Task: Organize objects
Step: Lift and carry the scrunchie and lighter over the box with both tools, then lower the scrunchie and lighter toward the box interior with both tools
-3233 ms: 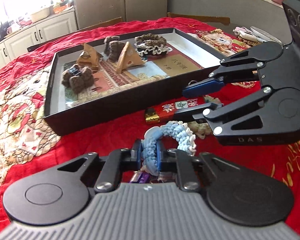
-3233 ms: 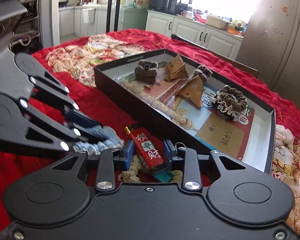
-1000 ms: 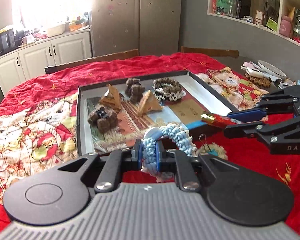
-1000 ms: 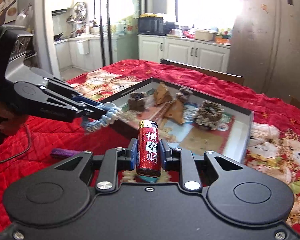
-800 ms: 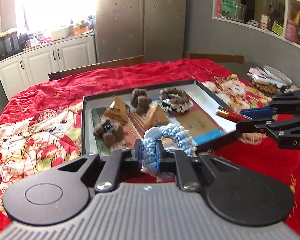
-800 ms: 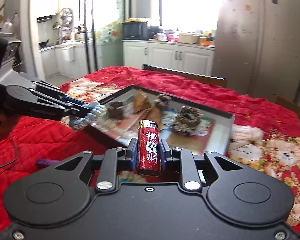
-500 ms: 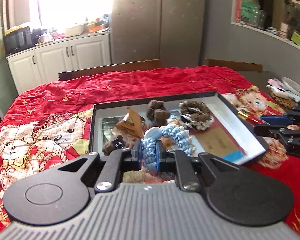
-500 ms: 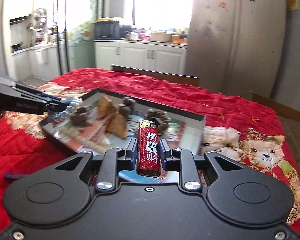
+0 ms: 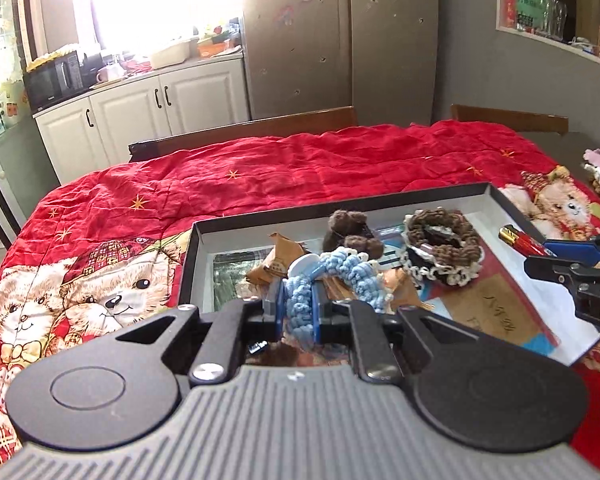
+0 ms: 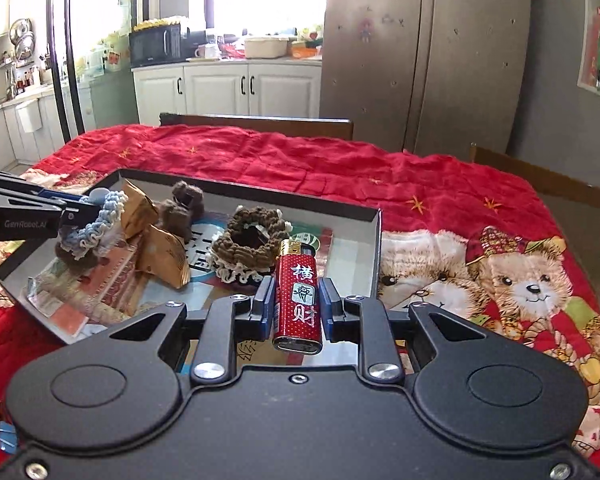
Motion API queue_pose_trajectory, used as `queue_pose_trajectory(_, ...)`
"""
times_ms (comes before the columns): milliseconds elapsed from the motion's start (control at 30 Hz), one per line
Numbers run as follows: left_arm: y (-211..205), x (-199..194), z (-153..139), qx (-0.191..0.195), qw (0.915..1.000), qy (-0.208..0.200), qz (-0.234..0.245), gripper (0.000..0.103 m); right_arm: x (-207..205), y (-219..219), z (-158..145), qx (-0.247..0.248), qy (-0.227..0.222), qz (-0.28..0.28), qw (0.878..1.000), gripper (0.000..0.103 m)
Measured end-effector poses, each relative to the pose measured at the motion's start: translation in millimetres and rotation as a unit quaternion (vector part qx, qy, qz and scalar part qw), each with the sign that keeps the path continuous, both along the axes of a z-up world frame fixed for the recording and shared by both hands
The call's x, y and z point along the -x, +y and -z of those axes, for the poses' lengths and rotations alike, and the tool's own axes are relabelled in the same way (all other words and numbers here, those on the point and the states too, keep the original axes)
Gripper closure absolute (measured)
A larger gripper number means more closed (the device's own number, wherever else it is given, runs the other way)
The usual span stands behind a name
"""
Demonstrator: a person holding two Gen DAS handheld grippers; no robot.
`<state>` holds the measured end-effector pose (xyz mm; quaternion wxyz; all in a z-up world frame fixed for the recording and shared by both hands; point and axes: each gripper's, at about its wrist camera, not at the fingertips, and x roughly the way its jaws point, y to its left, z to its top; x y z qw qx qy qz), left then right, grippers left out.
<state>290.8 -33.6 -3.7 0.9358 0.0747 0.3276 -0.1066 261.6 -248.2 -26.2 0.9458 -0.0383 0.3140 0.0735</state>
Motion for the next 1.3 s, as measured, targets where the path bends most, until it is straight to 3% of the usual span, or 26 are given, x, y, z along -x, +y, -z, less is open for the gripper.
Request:
queue_pose_trajectory(600, -7, -21, 22, -0.016, 0.9997, 0.020, 0.004, 0.087, -28, 7, 24, -0.001, 0.022, 0.012, 1.000, 0.081)
queue_pose_trajectory(1300, -13, -29, 33, -0.024, 0.9992, 0.030, 0.006, 0.087, -35, 10, 28, 0.000, 0.024, 0.010, 1.000, 0.081)
